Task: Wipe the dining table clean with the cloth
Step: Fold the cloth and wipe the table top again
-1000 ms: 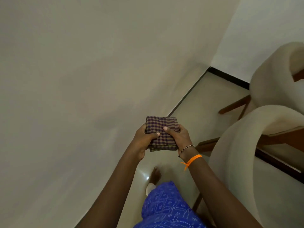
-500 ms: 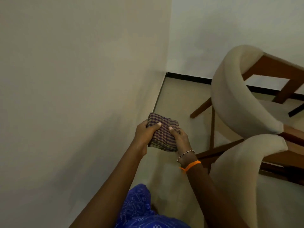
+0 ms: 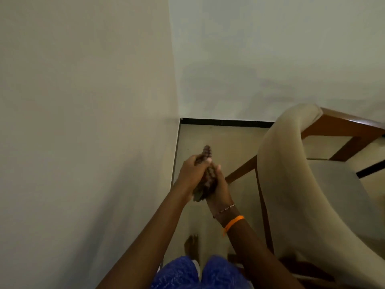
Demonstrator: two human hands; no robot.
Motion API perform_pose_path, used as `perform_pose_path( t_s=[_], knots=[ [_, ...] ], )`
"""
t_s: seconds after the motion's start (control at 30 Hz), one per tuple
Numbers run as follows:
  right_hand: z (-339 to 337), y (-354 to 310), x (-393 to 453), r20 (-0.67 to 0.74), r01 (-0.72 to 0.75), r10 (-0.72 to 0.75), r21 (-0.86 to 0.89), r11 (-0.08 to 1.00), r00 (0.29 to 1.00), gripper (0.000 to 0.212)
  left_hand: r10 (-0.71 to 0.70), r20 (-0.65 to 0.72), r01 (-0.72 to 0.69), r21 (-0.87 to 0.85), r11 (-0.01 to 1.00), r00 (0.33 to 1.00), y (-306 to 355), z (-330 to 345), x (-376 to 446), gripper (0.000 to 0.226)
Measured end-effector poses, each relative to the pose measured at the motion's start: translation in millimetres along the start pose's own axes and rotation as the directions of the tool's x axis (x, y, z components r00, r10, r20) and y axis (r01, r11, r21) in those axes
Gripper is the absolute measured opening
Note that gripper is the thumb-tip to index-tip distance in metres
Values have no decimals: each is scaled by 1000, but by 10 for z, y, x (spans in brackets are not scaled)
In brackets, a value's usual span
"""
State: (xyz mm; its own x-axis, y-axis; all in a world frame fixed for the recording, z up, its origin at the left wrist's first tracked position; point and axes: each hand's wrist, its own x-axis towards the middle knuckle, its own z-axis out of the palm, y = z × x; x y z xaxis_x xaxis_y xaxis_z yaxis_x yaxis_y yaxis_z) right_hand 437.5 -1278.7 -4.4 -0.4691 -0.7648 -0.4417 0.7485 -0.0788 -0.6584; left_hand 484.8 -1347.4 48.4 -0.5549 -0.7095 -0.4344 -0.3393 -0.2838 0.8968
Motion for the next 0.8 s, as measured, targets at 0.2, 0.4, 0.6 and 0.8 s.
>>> perform_pose_path(
  t_s=[0.2, 0.4, 0.6, 0.8],
  knots=[
    [21, -662, 1076, -35, -43, 63, 411, 911, 997, 58, -11, 255, -20, 117, 993, 967, 683, 172, 1087, 29],
    [-35, -1438, 2354, -57, 94, -76, 482, 871, 995, 59, 134, 210, -189, 273, 943, 969, 1284, 458, 2442, 26],
    [-156, -2484, 3550, -112, 202, -169, 516, 832, 979, 58, 181, 334, -351, 571, 742, 925, 1923, 1166, 3736, 41],
    [-534, -3401, 4214, -271, 364, -302, 216, 906, 914, 45, 58, 494, -243, 319, 916, 868, 2512, 2040, 4655, 42]
  ],
)
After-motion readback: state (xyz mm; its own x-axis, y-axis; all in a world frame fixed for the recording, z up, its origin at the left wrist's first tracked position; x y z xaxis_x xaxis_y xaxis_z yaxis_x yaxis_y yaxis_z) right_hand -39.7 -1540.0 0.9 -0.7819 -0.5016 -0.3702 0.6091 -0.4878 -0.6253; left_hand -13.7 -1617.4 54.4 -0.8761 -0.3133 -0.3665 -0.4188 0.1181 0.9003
